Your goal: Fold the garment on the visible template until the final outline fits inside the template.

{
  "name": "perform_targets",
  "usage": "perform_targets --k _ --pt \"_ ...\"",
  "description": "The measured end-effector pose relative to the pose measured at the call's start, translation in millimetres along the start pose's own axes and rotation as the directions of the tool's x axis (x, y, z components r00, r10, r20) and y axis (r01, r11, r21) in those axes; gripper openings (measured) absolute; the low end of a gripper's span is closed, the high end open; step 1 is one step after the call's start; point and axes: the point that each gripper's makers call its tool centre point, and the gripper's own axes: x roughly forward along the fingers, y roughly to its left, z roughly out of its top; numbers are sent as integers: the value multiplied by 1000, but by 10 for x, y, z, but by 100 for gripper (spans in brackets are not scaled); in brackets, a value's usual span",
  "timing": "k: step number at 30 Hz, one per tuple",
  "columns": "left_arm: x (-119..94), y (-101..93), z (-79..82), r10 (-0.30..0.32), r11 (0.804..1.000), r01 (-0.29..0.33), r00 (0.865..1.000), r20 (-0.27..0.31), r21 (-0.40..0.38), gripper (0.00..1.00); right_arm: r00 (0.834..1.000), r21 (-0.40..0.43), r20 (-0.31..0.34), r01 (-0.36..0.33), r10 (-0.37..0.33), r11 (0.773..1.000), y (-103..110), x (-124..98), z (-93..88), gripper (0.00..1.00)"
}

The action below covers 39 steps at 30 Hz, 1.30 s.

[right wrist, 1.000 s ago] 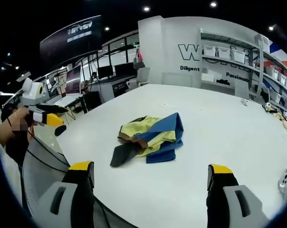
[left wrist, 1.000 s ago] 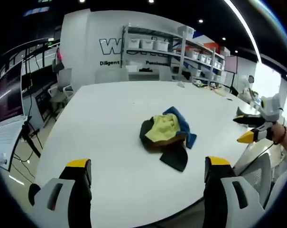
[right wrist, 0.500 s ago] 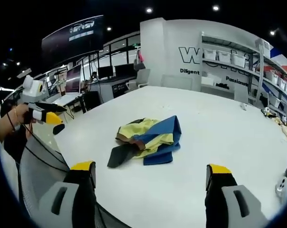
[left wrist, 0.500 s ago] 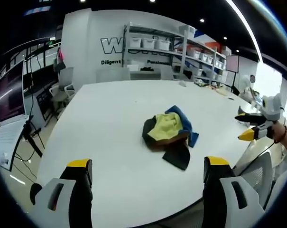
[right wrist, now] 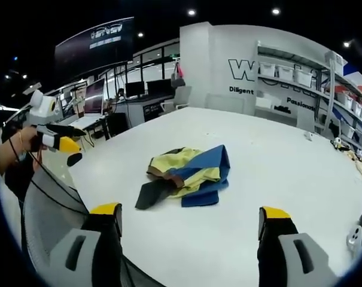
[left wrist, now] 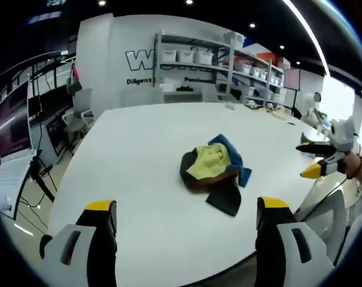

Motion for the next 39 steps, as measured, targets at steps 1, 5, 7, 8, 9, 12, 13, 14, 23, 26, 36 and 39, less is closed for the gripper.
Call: perform_targets --k 1,5,7,8,9,12,13,14,23,26,36,39 --pt "3 -4 -1 -2 1000 2 1000 -1 -3 95 1000 1 -5 -1 1 1000 4 2 -11 94" --pt "21 -5 -16 -3 1000 3 1000 -11 -3 95 1000 -12 -9 -2 2 1000 17 -5 -15 95" --pt "27 -7 -12 -4 1000 4 1000 -8 -5 95 1000 -17 -9 0 0 1000 16 -10 -17 96" --pt "28 -14 -11 -7 1000 7 1000 -9 -6 95 1000 -18 -9 0 0 1000 15 -10 -18 96" --pt "28 -18 -8 -9 1000 9 1000 -9 -6 95 1000 -18 -10 0 0 1000 17 -8 -20 96" --pt "26 -9 -2 -9 1000 9 1000 -9 -6 95 1000 -19 -13 1 -2 1000 15 5 -24 96" --pt "25 -5 -1 -9 1000 9 1000 -8 -6 95 1000 -17 -14 1 -2 1000 16 5 -25 96" --pt "21 -2 6 -7 1000 7 1000 -4 -8 95 1000 -15 -13 1 -1 1000 17 6 -22 96" --pt "37 -6 7 -10 1000 10 1000 0 -10 93 1000 -7 2 4 -4 1000 17 2 8 96" --pt "44 -4 8 -11 1000 11 1000 -2 -9 93 1000 -13 -6 -2 2 1000 37 20 2 96" --pt "55 4 15 -6 1000 6 1000 -4 -10 93 1000 -51 2 -21 21 998 87 141 106 91" --pt "61 2 11 -6 1000 6 1000 -3 -14 92 1000 -65 8 -28 28 997 122 187 116 89"
